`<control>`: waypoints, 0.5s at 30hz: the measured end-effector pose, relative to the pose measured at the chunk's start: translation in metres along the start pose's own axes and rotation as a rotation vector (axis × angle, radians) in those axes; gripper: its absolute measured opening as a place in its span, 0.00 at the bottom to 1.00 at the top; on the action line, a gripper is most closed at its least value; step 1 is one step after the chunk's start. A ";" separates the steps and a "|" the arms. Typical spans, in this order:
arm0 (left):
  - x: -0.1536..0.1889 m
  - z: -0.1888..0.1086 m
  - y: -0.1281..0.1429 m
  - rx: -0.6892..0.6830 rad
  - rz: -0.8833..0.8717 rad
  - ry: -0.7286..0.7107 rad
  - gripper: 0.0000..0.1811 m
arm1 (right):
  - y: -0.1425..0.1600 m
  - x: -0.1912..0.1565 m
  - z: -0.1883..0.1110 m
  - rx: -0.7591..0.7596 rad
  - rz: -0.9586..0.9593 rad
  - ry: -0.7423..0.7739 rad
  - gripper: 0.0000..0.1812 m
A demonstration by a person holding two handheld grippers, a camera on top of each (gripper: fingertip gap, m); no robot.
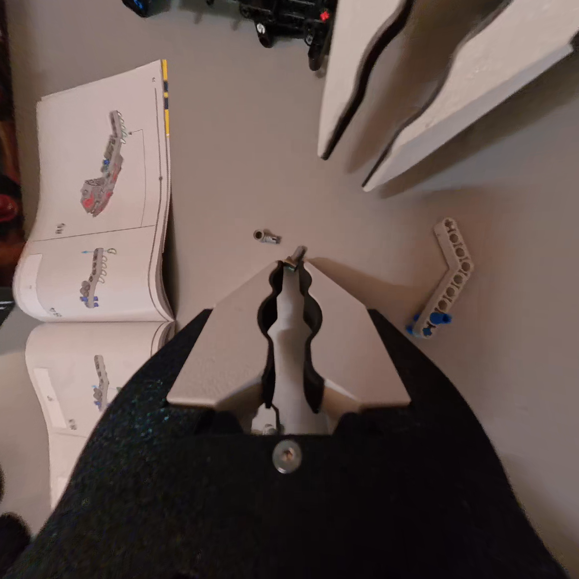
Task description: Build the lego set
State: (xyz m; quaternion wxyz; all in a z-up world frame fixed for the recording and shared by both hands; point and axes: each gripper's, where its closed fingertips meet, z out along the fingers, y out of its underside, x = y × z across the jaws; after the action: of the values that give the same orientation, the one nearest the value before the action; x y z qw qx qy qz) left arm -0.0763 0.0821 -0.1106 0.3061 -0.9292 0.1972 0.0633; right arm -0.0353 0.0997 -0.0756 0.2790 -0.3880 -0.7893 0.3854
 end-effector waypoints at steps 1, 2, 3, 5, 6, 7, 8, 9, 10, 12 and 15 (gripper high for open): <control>0.001 -0.004 -0.002 0.020 0.022 -0.029 0.04 | -0.001 0.001 0.001 -0.006 -0.033 0.019 0.10; 0.004 -0.009 -0.006 0.044 0.047 -0.049 0.04 | -0.003 0.001 0.003 -0.011 -0.069 0.032 0.10; 0.008 -0.016 -0.010 0.067 0.064 -0.072 0.04 | -0.004 0.000 0.005 -0.011 -0.110 0.034 0.10; 0.011 -0.030 -0.017 0.093 0.084 -0.140 0.04 | -0.011 -0.006 0.009 0.009 -0.196 0.041 0.10; 0.014 -0.036 -0.018 0.092 0.095 -0.159 0.04 | -0.016 -0.009 0.010 0.031 -0.242 0.048 0.10; 0.015 -0.042 -0.019 0.095 0.104 -0.190 0.03 | -0.022 -0.013 0.011 0.056 -0.288 0.054 0.10; 0.017 -0.047 -0.020 0.098 0.114 -0.213 0.03 | -0.026 -0.017 0.012 0.072 -0.323 0.060 0.09; 0.020 -0.052 -0.021 0.101 0.124 -0.220 0.03 | -0.029 -0.020 0.012 0.079 -0.347 0.064 0.09; 0.023 -0.056 -0.022 0.107 0.129 -0.232 0.03 | -0.032 -0.025 0.013 0.088 -0.365 0.057 0.09; 0.026 -0.061 -0.023 0.112 0.148 -0.258 0.03 | -0.038 -0.034 0.012 0.117 -0.377 0.033 0.06; 0.030 -0.065 -0.023 0.114 0.181 -0.277 0.03 | -0.043 -0.040 0.009 0.130 -0.384 0.018 0.02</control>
State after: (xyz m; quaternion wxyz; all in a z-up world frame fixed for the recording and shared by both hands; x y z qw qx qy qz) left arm -0.0395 0.0507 -0.0528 0.3754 -0.8712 0.2393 0.2069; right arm -0.0372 0.0456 -0.0506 0.3790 -0.2148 -0.8197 0.3718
